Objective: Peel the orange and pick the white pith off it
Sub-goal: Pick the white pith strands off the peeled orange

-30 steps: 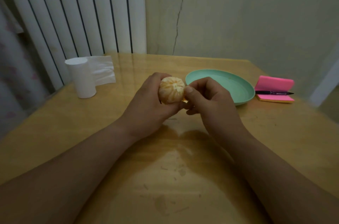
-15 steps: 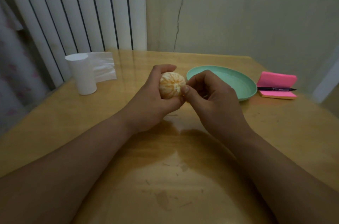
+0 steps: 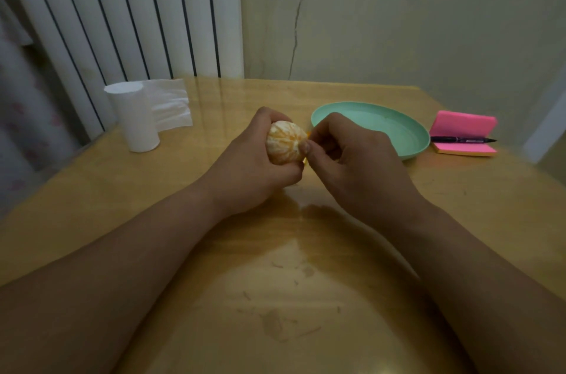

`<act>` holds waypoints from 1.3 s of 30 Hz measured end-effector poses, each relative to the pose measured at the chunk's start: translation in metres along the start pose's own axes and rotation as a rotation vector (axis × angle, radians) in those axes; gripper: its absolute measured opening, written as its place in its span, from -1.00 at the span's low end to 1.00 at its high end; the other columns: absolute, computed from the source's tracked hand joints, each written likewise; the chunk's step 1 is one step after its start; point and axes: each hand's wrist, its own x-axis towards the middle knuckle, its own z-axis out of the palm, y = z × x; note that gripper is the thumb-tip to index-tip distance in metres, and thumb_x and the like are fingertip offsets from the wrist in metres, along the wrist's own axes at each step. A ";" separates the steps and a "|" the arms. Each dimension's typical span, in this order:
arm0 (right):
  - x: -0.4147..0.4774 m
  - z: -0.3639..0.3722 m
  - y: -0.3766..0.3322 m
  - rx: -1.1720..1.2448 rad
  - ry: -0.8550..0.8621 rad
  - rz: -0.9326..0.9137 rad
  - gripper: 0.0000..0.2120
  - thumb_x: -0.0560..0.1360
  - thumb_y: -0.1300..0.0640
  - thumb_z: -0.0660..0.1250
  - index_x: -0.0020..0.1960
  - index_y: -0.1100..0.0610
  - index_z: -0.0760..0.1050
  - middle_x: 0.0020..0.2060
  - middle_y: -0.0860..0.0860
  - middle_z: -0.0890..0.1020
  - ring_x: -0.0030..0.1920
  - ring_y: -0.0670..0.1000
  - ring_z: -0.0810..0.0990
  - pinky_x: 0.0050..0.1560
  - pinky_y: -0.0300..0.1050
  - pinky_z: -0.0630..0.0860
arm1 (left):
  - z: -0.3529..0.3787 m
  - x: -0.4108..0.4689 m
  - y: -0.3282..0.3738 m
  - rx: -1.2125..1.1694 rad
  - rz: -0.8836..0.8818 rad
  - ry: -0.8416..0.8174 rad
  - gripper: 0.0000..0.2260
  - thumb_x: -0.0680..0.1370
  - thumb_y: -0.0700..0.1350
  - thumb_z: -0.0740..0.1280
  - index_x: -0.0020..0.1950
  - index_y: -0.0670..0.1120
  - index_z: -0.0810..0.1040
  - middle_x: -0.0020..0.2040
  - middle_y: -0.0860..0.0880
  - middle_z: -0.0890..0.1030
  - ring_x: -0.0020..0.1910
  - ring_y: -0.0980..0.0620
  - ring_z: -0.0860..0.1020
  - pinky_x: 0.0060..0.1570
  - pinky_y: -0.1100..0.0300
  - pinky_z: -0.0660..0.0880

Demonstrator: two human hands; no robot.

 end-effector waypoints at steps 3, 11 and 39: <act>0.000 0.000 0.000 0.016 -0.017 0.026 -0.82 0.62 -0.08 0.42 0.07 0.02 0.58 -0.18 -0.15 0.67 -0.16 -0.09 0.64 -0.11 0.09 0.63 | 0.000 0.001 0.000 0.021 0.008 0.024 -0.46 0.48 -0.06 0.58 0.35 0.13 0.39 0.14 0.08 0.58 0.02 0.11 0.66 -0.08 0.17 0.67; -0.001 0.000 -0.003 -0.030 -0.055 0.035 -0.85 0.61 -0.05 0.41 0.04 0.02 0.56 -0.22 -0.14 0.66 -0.21 -0.09 0.64 -0.15 0.09 0.63 | 0.003 -0.001 0.001 0.148 0.065 0.065 -0.44 0.45 0.00 0.58 0.34 0.12 0.37 0.18 0.04 0.55 0.05 0.09 0.62 -0.03 0.03 0.67; -0.001 0.003 0.000 -0.023 -0.059 0.031 -0.92 0.63 0.07 0.43 0.09 0.04 0.65 -0.15 -0.10 0.72 -0.15 -0.07 0.69 -0.07 0.09 0.66 | 0.007 0.000 -0.002 0.314 0.103 0.159 -0.39 0.44 -0.01 0.57 0.40 0.07 0.36 0.24 0.05 0.43 0.02 0.10 0.54 -0.04 0.07 0.61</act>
